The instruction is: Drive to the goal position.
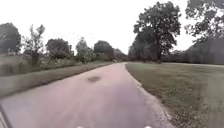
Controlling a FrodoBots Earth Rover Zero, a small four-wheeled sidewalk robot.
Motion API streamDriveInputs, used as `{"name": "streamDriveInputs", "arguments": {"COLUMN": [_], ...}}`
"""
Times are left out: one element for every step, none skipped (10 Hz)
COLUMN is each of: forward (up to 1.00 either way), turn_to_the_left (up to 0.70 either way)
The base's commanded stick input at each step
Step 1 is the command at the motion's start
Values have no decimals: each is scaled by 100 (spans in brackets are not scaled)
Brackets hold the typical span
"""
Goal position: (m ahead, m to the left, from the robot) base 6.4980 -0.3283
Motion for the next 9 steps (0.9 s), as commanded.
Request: {"name": "streamDriveInputs", "arguments": {"forward": [70, 70, 70, 70, 70, 70, 70, 70, 70], "turn_to_the_left": [1, 1, 1, 1, 1, 1, 0, 1, 1]}}
